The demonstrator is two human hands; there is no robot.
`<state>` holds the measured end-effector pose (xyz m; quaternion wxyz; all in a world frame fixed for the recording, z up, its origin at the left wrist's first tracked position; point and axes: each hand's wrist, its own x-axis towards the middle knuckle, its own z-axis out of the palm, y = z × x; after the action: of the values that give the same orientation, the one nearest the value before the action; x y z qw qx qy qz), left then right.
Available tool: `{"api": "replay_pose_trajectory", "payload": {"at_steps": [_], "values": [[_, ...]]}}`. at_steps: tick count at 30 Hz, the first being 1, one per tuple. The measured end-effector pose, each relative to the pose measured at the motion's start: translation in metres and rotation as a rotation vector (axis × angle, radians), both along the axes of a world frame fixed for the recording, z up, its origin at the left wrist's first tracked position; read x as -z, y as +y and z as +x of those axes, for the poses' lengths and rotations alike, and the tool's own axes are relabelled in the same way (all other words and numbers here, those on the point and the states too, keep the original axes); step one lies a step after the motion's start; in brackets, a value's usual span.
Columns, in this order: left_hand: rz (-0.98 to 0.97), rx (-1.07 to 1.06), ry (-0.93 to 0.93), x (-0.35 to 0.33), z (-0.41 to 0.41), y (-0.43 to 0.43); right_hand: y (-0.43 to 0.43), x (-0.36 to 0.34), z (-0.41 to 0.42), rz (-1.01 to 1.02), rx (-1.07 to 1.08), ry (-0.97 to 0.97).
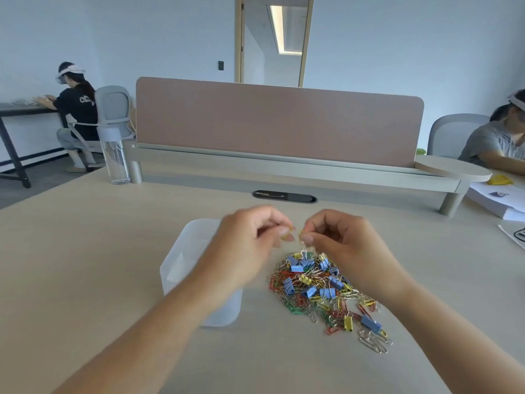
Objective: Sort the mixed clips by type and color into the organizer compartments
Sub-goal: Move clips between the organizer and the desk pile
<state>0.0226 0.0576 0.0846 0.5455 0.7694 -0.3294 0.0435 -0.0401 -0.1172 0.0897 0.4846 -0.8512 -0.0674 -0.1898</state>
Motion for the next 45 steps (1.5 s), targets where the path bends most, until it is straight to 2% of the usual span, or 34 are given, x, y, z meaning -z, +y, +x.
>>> {"api": "replay_pose_trajectory", "payload": {"at_steps": [2,6,10,18,25,29,33,37,40,45], "values": [[0.032,-0.062,0.014,-0.015,0.013,0.017,0.015,-0.006,0.014,0.009,-0.035,-0.003],[0.340,-0.221,0.048,-0.020,0.035,0.050,0.044,-0.002,0.046,-0.006,-0.072,0.029],[0.527,-0.279,0.153,-0.015,0.046,0.062,0.064,0.008,0.066,-0.071,-0.084,0.074],[0.631,-0.350,0.150,-0.014,0.047,0.058,0.074,0.020,0.074,-0.292,-0.064,0.090],[0.708,-0.337,0.212,-0.019,0.047,0.052,0.071,0.016,0.075,-0.578,0.004,0.099],[0.611,-0.356,0.125,-0.012,0.045,0.055,0.067,0.008,0.068,-0.572,-0.014,0.072],[0.279,-0.309,-0.098,-0.007,0.032,0.044,0.054,-0.006,0.055,-0.480,-0.024,-0.004],[0.047,-0.167,-0.177,-0.003,0.008,0.016,0.028,-0.021,0.029,-0.439,-0.015,-0.035],[0.053,-0.056,-0.142,0.012,-0.008,-0.003,0.004,-0.016,0.009,-0.473,-0.051,0.071],[0.291,0.048,-0.177,0.040,-0.023,-0.022,-0.027,0.016,-0.016,-0.532,-0.021,0.259]]}}
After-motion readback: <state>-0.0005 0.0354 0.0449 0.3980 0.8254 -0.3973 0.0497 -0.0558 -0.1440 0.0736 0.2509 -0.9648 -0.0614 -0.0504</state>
